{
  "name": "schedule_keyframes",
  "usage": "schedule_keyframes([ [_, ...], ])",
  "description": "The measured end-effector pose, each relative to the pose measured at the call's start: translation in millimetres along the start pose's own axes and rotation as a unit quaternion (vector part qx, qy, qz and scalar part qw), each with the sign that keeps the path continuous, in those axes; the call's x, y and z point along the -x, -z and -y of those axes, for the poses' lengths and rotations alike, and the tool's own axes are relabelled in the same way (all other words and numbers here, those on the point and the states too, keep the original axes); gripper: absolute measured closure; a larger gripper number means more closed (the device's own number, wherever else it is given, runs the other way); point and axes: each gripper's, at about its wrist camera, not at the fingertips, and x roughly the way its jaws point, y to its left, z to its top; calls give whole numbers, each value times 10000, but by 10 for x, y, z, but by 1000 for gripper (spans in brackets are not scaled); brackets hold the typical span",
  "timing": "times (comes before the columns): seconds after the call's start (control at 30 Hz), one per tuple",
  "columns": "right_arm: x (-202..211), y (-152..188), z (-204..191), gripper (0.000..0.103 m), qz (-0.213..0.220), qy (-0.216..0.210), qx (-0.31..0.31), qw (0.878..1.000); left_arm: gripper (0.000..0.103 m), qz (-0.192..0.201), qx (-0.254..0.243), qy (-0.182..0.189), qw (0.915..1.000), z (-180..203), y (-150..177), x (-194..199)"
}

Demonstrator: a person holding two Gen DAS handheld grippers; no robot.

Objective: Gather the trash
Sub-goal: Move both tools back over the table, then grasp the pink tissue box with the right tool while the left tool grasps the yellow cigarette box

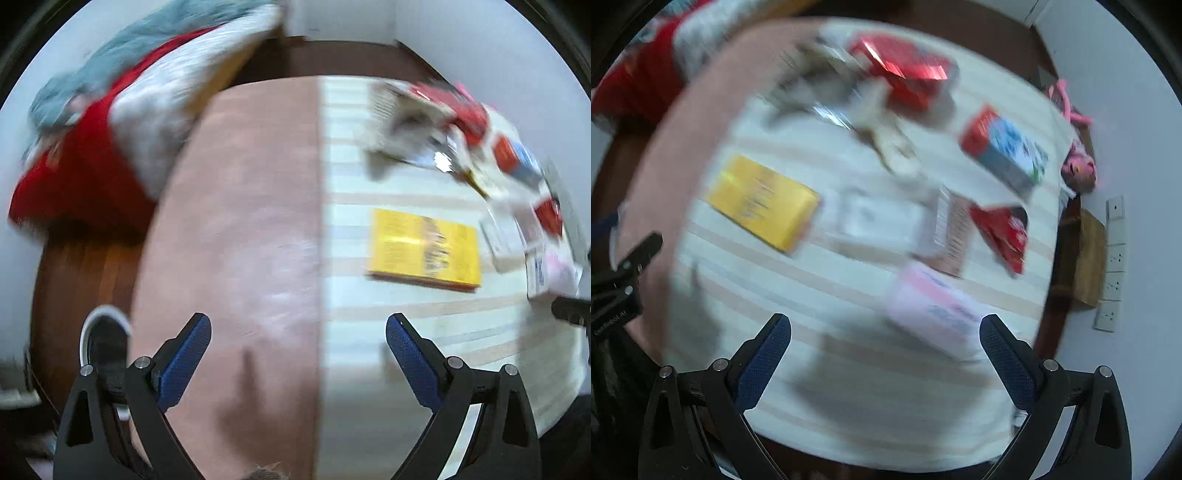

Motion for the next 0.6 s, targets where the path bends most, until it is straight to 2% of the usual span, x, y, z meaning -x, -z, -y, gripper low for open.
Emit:
schedule_keyframes([
  [0.07, -130, -6, 94, 0, -165, 92, 147, 9997, 6, 85, -446, 41, 9990, 196, -46, -21],
  [0.13, -239, 10, 163, 13, -280, 128, 169, 9994, 6, 237, -1066, -14, 9940, 360, -115, -18],
  [0.2, -212, -10, 200, 23, -117, 251, 106, 9996, 6, 319, -1686, 52, 9851, 468, -218, -21],
  [0.27, -149, -21, 351, 34, -45, 47, -381, 9993, 6, 279, -2212, 202, 9746, 579, -314, -76],
  [0.33, -135, -69, 479, 40, -23, -309, -716, 9970, 6, 214, -2859, 294, 9576, 689, -419, -160],
  [0.43, -130, -97, 578, 37, -86, -720, -798, 9942, 4, 71, -3756, 340, 9261, 848, -518, -308],
  [0.5, -156, -74, 595, 25, -191, -682, -714, 9949, 5, -144, -4101, 610, 9099, 888, -535, -363],
  [0.57, -216, -44, 586, 25, -282, -572, -588, 9962, 7, -348, -4464, 634, 8919, 961, -539, -452],
  [0.6, -243, -21, 591, 25, -303, -575, -599, 9961, 7, -266, -4590, 701, 8853, 976, -555, -447],
])
